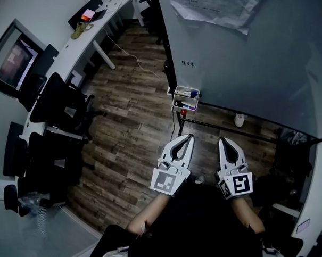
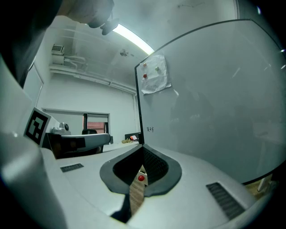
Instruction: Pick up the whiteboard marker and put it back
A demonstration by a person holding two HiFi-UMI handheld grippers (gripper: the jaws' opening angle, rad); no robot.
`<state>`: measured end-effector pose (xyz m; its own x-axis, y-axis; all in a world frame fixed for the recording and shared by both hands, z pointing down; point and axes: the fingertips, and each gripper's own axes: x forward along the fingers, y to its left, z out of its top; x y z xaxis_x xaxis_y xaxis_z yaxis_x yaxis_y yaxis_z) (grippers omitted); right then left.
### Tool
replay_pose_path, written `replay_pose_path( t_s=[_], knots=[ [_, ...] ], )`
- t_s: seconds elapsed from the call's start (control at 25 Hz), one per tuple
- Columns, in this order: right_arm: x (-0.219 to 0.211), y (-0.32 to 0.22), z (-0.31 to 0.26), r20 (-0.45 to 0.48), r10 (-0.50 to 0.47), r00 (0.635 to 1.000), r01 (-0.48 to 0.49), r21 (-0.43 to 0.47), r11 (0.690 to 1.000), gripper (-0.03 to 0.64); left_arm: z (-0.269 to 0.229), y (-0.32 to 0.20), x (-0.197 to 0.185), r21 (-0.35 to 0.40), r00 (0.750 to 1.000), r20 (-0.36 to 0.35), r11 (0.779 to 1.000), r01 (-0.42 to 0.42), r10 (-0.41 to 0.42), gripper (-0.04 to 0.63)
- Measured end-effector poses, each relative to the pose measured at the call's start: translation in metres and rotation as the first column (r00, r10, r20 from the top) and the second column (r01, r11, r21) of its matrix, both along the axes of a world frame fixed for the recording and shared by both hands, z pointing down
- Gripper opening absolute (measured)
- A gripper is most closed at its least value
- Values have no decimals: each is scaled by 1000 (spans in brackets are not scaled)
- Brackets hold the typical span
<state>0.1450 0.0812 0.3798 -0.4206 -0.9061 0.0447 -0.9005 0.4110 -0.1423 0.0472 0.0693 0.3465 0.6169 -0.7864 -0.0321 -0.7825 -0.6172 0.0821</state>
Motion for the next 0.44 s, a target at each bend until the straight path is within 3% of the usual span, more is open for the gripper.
replay_pose_path(
  t_s=[0.44],
  knots=[
    [2,-1,0,11,-13,1000,13,-2,1000,14,-2,-1,6,1,1000,3,1000,0,0,8]
  ],
)
